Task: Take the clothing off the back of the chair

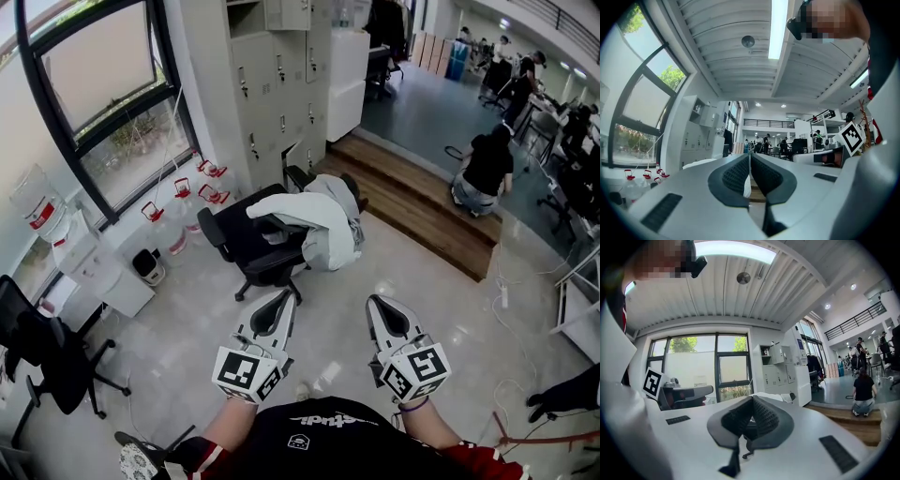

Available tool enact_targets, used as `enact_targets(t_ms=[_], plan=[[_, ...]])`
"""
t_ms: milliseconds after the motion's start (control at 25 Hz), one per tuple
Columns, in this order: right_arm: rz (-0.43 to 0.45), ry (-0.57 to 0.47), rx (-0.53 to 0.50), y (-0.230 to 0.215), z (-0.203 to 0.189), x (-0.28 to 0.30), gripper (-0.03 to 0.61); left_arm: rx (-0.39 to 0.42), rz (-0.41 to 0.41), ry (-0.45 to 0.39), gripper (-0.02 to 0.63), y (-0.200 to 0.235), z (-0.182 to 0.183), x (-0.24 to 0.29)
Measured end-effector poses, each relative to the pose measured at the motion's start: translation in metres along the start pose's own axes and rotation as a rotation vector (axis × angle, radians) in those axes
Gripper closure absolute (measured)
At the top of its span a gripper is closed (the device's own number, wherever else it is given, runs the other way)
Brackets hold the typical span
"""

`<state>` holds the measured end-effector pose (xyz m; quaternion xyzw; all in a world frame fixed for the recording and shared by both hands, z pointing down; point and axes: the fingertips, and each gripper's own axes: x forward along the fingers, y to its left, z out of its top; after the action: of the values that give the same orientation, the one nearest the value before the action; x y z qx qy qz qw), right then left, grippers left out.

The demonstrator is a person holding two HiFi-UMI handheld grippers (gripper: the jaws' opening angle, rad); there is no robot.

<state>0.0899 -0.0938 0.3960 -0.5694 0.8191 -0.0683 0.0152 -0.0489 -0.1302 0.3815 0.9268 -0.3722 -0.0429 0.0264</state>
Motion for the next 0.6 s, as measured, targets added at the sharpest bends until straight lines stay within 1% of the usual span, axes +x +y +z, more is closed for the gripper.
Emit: enact_targets(t_ms=[240,600], plan=[[-0.009,0.005,-0.011,0.002,0.004,0.049,0.577,-0.007,-0.032,-0.012,0.583,0.041,0.002,0.023],[-0.023,0.038,-0.008,-0.008,-0.002,0.08,0.577,-0.035,-0.048,-0.01,0.583,0.069,-0.007,0.045]])
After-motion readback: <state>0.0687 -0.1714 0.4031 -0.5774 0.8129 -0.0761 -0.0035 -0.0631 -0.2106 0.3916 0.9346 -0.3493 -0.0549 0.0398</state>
